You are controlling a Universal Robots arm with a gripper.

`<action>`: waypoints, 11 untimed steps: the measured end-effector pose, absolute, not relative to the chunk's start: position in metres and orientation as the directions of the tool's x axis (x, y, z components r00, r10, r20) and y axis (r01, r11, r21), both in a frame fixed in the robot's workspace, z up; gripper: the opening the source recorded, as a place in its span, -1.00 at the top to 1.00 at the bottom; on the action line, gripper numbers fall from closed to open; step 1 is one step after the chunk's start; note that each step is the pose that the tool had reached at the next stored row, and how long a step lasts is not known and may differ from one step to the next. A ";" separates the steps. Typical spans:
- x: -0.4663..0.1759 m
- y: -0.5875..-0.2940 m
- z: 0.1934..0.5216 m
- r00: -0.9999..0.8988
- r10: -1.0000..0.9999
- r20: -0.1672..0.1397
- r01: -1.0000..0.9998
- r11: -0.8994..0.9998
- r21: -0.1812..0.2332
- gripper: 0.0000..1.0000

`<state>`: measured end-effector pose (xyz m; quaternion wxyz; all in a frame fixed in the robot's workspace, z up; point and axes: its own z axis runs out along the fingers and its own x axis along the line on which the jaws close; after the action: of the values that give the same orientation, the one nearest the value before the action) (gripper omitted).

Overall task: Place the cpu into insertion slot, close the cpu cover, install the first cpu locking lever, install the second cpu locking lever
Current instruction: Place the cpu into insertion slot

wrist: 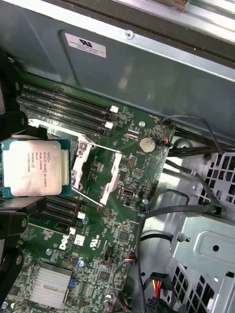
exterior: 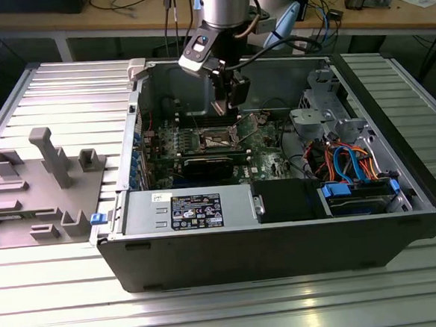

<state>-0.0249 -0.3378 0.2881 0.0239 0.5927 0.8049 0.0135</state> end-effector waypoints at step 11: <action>-0.025 -0.338 0.288 -0.268 0.963 -0.025 0.962 0.269 0.049 -0.08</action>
<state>-0.0249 -0.3377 0.2878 0.0249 0.6046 0.7961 0.0119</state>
